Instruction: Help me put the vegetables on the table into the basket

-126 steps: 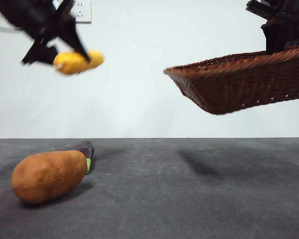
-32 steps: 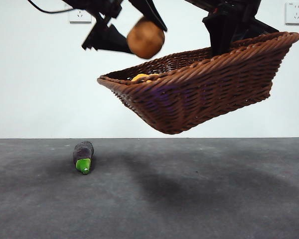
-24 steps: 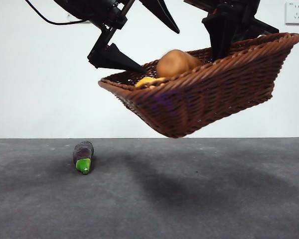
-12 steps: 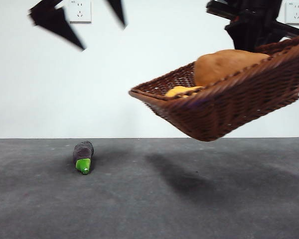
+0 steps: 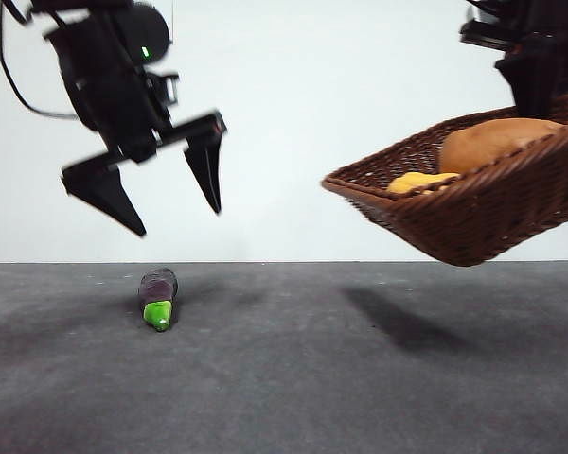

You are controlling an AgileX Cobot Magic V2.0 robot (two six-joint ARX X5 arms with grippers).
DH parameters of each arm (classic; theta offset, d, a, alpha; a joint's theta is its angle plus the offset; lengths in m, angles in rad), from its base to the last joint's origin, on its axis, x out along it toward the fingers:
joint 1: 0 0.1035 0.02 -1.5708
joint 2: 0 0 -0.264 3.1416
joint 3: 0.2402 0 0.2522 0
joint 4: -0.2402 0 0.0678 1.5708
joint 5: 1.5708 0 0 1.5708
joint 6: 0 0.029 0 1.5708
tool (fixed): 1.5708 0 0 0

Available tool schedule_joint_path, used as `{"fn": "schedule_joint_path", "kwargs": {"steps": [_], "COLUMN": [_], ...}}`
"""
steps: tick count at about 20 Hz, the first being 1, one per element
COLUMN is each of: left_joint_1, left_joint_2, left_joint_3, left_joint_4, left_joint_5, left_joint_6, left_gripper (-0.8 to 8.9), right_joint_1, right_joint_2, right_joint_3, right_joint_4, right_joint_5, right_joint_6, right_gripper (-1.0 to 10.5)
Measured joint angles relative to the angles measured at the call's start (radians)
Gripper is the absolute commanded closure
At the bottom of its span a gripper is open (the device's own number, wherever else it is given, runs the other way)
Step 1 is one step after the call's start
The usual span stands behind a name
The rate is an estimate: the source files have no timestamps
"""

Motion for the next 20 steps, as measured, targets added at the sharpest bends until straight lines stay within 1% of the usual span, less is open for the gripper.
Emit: {"fn": "schedule_joint_path", "kwargs": {"steps": [3,6,8,11,13,15,16,18,20], "left_joint_1": [0.0,0.002,0.005,0.006,0.007,0.009,0.01,0.011,0.012], "left_joint_2": [0.103,0.195,0.241,0.281,0.293,0.294,0.294,0.294,0.296], "left_joint_3": [0.071,0.186,0.243,0.249,0.249,0.249,0.249,0.249,0.249], "left_joint_4": [0.0,-0.075,-0.106,-0.117,-0.117,-0.117,-0.118,-0.119,-0.122], "left_joint_5": [-0.048,-0.109,-0.114,-0.115,-0.122,-0.124,-0.125,-0.125,-0.126], "left_joint_6": [-0.018,-0.038,-0.058,-0.124,-0.15,-0.162,-0.164,-0.164,-0.164], "left_gripper": [1.27,1.27,1.27,1.27,1.4,2.93,3.26,3.26,3.86], "right_joint_1": [-0.045,-0.065,-0.069,-0.069,-0.069,-0.069,-0.069,-0.069,-0.069], "right_joint_2": [0.0,0.0,0.0,0.0,0.0,0.0,0.0,0.0,0.0], "right_joint_3": [0.0,0.0,0.0,0.0,0.0,0.0,0.0,0.0,0.0], "right_joint_4": [-0.001,-0.001,-0.001,0.001,0.006,0.01,0.011,0.023,0.024], "right_joint_5": [-0.001,-0.035,-0.049,-0.052,-0.052,-0.051,-0.052,-0.052,-0.052], "right_joint_6": [-0.007,-0.029,-0.042,-0.051,-0.052,-0.052,-0.052,-0.053,-0.053], "right_gripper": [9.5,9.5,9.5,9.5,9.5,9.5,9.5,9.5,9.5]}}
